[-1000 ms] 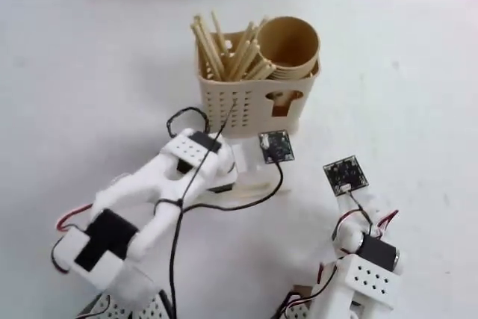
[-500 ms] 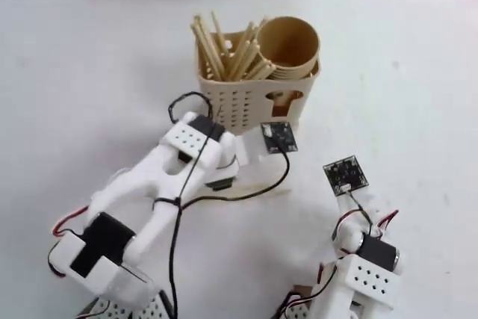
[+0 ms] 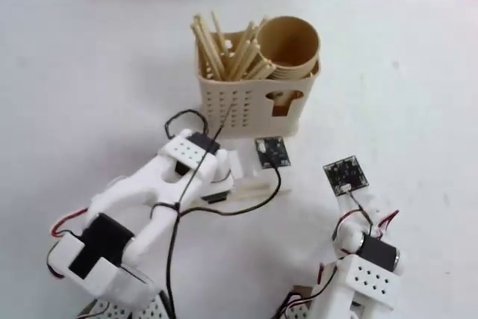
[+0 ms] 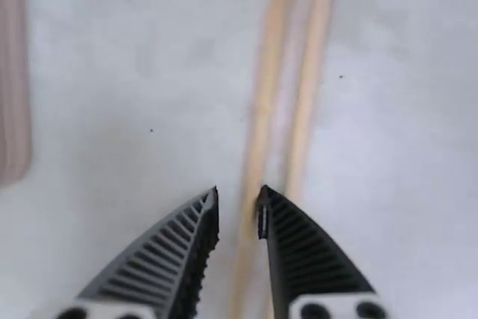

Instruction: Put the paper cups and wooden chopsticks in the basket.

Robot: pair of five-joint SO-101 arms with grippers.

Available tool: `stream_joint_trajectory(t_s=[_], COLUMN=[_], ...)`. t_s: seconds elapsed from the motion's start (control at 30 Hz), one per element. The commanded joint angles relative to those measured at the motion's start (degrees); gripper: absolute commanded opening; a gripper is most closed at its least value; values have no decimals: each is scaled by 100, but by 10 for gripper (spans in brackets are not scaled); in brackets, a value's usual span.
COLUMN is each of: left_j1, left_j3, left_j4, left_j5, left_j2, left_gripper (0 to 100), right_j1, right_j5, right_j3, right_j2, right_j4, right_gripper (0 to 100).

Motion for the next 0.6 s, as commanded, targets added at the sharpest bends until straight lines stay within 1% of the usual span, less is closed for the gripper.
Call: stream_joint_trajectory(t_s=[0.0,0.03,0.2,0.23,0.3,0.47,0.57], left_j1=[-40,-48,-40,-40,-48,-48,-48], left_j3=[-97,-255,-1152,-1292,-1477,-1547,-1697], left_j4=[-264,-220,527,633,756,826,1319], left_j5=[-70,-53,-70,-79,-79,-79,-79], left_j2=[4,136,919,1051,1200,866,110], left_gripper=[110,110,101,84,18,23,23], right_j1=[-57,-57,-57,-57,-57,-57,-57], right_j5=[88,88,79,79,79,79,79], right_j3=[-18,-18,-18,-18,-18,-18,-18], right_j2=[-48,-48,-48,-48,-48,-48,-48], right_j4=[13,13,13,13,13,13,13], right_gripper=[17,17,17,17,17,17,17])
